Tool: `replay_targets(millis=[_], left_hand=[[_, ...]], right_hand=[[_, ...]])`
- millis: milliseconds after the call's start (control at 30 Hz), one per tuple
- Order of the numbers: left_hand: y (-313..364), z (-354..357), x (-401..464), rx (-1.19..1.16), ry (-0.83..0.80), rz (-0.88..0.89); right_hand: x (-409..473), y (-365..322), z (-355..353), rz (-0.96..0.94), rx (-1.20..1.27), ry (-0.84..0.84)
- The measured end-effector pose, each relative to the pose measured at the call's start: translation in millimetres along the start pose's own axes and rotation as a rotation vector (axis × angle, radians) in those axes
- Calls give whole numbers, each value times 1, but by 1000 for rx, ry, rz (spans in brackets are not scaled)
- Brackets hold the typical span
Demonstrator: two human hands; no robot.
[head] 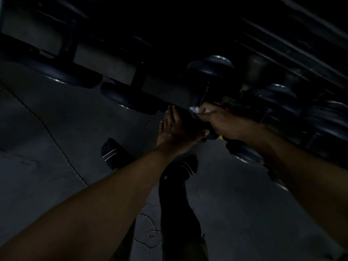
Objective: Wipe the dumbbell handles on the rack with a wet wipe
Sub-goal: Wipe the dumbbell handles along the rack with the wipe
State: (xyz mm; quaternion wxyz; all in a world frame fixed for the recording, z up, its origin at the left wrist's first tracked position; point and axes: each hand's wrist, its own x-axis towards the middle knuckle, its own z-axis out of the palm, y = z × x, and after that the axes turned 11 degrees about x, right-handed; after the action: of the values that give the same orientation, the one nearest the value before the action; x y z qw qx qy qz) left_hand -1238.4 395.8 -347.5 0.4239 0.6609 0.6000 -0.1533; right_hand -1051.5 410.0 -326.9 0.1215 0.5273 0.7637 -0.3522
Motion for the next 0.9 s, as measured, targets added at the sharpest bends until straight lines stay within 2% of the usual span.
replay_targets(millis=[67, 200, 300, 467, 700, 833, 900], left_hand=[[-2, -2, -2, -5, 5, 0], [-3, -8, -8, 17, -21, 0], [-2, -10, -10, 19, -35, 0], [-2, -11, -11, 18, -35, 4], [-3, -10, -9, 9, -29, 1], [-3, -10, -9, 15, -30, 8], [-4, -9, -8, 14, -32, 9]], right_hand=[[-1, -1, -1, -10, -30, -15], [9, -12, -5, 235, -138, 260], [15, -21, 1, 346, -95, 273], [19, -36, 12, 576, 325, 464], [37, -25, 18, 779, 1107, 622], [40, -20, 5, 800, 1260, 680], [37, -27, 2, 830, 1281, 613]])
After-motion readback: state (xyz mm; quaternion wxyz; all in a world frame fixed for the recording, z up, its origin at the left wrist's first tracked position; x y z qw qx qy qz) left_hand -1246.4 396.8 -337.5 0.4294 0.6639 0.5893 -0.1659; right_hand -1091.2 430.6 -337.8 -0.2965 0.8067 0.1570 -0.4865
